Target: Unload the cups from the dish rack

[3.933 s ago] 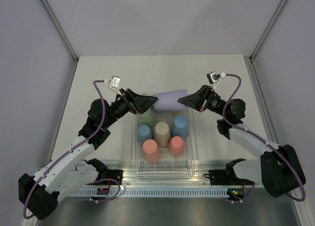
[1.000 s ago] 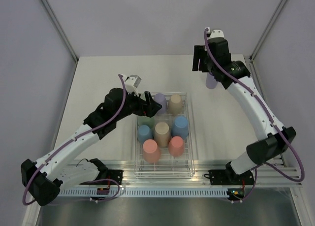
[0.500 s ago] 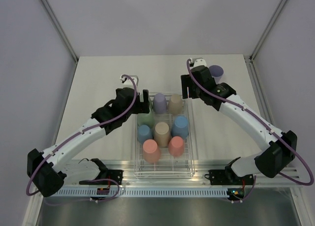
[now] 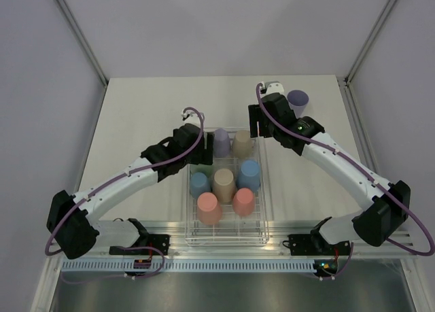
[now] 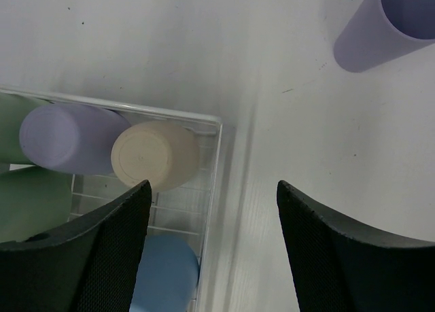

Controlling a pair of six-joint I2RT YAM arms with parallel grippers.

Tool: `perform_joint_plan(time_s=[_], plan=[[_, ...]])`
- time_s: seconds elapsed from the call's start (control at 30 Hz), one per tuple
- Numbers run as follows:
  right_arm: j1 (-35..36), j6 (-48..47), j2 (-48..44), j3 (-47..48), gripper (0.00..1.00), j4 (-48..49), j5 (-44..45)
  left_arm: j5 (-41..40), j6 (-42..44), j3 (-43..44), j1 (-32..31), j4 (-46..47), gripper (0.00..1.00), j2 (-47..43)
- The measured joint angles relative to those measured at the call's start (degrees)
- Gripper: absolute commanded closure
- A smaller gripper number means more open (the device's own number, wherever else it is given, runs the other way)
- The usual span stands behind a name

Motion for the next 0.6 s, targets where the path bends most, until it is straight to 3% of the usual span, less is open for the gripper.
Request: perform_joint_plan(time_s=[0.1, 0.23, 0.33, 0.37, 0.43, 0.47, 0.6], plan=[[0.0, 0.22, 0.0, -0.33, 0.21, 0.02, 0.31, 0.61, -0.28, 0.55, -1.05, -0.39, 0.13, 1.46], [0.0, 0.28, 0.0, -0.39, 0.21, 0.07, 0.46, 1.01, -0.61, 0.85, -1.9, -0.66, 0.21, 3.89], [0.0, 0.26, 0.0, -0.59, 0.21, 0.33, 0.68, 0.48, -0.96, 1.05, -2.08, -0.5, 0.44, 5.2], [0.0, 0.26, 0.0, -0.79, 0.21, 0.46, 0.74, 0.31, -1.2, 1.29, -2.1, -0.52, 0.66, 5.25], [0.04, 0.26, 0.0, -1.09, 0.21, 0.55, 0.83, -0.44, -1.25, 1.4, -2.12, -0.63, 0.91, 5.25], [0.04, 0.26, -0.07, -1.27, 0.21, 0.59, 0.83, -0.79, -1.29, 1.4, -2.1, -0.66, 0.97, 5.22], [0.04, 0.26, -0.74, -1.57, 0.21, 1.03, 0.83, -1.66, -1.31, 1.4, -2.16, -1.14, 0.98, 4.22]])
